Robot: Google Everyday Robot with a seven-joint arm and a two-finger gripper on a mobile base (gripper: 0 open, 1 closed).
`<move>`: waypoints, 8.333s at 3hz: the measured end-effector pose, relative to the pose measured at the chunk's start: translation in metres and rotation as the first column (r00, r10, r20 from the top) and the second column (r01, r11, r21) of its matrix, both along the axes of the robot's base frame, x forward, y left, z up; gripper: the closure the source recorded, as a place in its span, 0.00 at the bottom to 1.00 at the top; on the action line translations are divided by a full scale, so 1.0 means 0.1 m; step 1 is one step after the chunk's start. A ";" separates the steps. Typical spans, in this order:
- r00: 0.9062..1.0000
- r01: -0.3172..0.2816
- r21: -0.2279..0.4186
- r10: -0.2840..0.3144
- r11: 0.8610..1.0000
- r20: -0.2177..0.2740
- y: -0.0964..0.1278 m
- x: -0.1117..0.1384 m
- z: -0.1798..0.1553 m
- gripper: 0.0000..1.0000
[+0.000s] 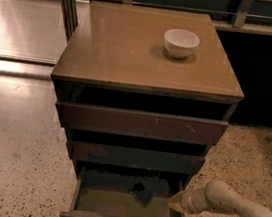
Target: Pick sponge from bottom drawer and place on counter
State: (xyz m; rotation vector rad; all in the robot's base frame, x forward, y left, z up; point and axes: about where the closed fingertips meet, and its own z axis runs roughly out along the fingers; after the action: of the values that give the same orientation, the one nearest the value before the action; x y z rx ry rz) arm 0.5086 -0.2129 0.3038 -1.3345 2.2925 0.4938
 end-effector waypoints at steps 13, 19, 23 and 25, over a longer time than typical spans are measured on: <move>0.986 -0.035 0.127 0.014 0.991 0.164 0.87 0.98 -1.79 0.22; 0.966 -0.257 0.229 0.244 0.939 0.086 0.76 0.61 -0.84 1.00; 0.927 -0.346 0.135 0.317 0.928 0.201 0.79 0.51 0.45 1.00; 0.885 -0.393 0.025 0.372 0.919 0.279 0.83 0.12 1.54 1.00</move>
Offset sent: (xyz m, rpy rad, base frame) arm 0.0039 0.0861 -0.0775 0.1849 -0.0907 0.1632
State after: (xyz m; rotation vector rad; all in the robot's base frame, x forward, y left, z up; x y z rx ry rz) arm 0.5205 -0.1303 0.4575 -1.7084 1.7745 0.4869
